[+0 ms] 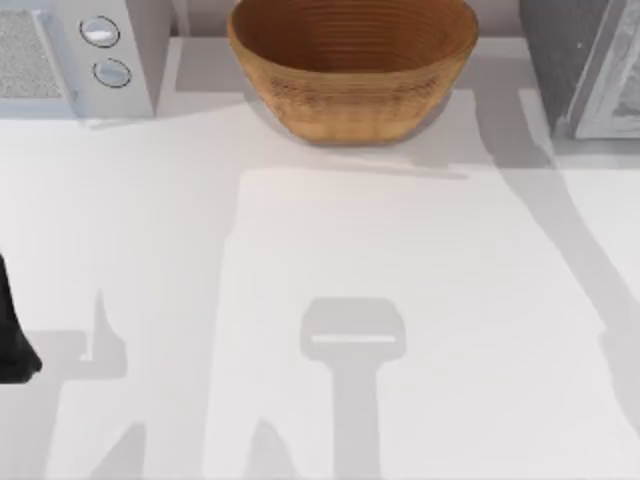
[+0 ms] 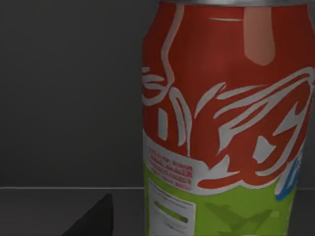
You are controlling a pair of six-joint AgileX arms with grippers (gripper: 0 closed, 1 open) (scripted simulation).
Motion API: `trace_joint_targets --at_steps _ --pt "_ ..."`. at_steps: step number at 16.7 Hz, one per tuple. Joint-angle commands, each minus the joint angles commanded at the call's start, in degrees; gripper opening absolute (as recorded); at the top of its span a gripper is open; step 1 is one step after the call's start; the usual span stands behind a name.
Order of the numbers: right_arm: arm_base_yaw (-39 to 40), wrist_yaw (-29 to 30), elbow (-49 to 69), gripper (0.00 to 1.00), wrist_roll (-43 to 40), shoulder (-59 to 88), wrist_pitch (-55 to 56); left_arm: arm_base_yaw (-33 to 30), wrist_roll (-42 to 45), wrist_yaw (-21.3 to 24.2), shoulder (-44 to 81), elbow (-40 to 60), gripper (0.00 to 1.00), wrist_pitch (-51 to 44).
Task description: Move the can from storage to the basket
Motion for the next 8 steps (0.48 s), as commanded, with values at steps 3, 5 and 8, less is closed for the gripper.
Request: trace_joint_targets --at_steps 3,5,8 --pt "0.64 0.56 0.94 1.00 -0.02 1.03 0.16 0.00 0.00 0.00 0.00 0.00 1.00 0.00" --pt "0.37 0.41 0.57 1.00 0.01 0.89 0.10 0.00 0.00 0.00 0.00 0.00 1.00 0.00" --pt "0.13 0.11 2.84 1.00 0.01 2.56 -0.34 0.00 0.00 0.00 0.00 0.00 1.00 0.00"
